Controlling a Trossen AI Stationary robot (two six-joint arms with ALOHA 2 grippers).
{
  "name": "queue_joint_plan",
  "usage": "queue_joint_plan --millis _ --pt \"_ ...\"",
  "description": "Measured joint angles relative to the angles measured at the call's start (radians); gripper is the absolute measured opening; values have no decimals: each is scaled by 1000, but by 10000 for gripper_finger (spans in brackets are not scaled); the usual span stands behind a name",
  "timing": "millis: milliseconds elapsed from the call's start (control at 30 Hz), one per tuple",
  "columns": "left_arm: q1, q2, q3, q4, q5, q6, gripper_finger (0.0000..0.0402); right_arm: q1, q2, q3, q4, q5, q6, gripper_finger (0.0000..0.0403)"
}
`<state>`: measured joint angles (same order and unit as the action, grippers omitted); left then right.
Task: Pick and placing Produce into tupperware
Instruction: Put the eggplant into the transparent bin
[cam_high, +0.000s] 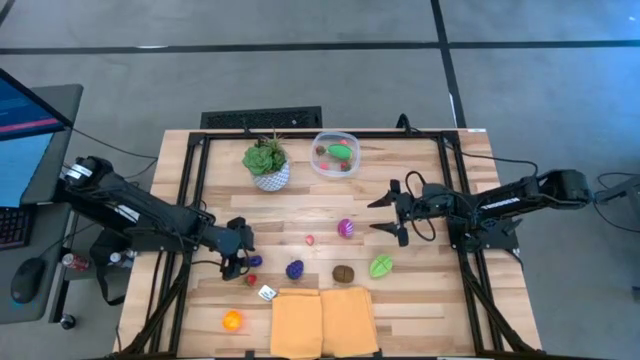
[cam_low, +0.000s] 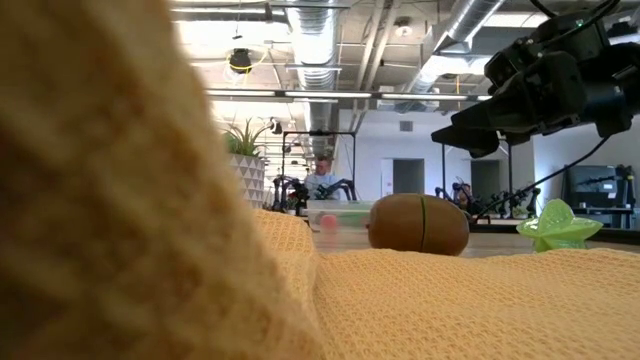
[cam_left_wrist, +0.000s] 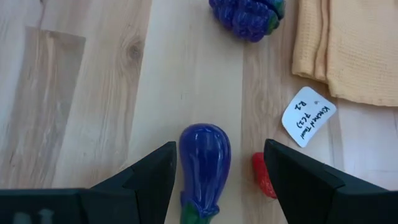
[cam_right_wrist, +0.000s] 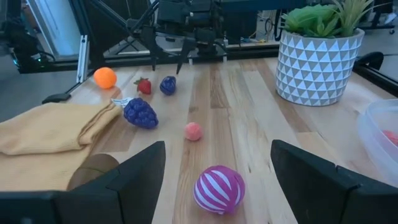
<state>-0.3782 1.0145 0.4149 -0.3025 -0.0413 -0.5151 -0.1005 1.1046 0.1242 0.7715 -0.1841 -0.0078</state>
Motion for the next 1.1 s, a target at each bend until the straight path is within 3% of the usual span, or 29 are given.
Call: queue_joint_plan --millis 400,700,1100 --pt "0 31 0 -7 -77 129 233 0 0 0 -3 -1 0 315" --pt "0 134 0 34 -38 153 233 0 0 0 -8 -1 0 315" --pt "0 131 0 22 -18 130 233 0 0 0 -8 -1 8 315"
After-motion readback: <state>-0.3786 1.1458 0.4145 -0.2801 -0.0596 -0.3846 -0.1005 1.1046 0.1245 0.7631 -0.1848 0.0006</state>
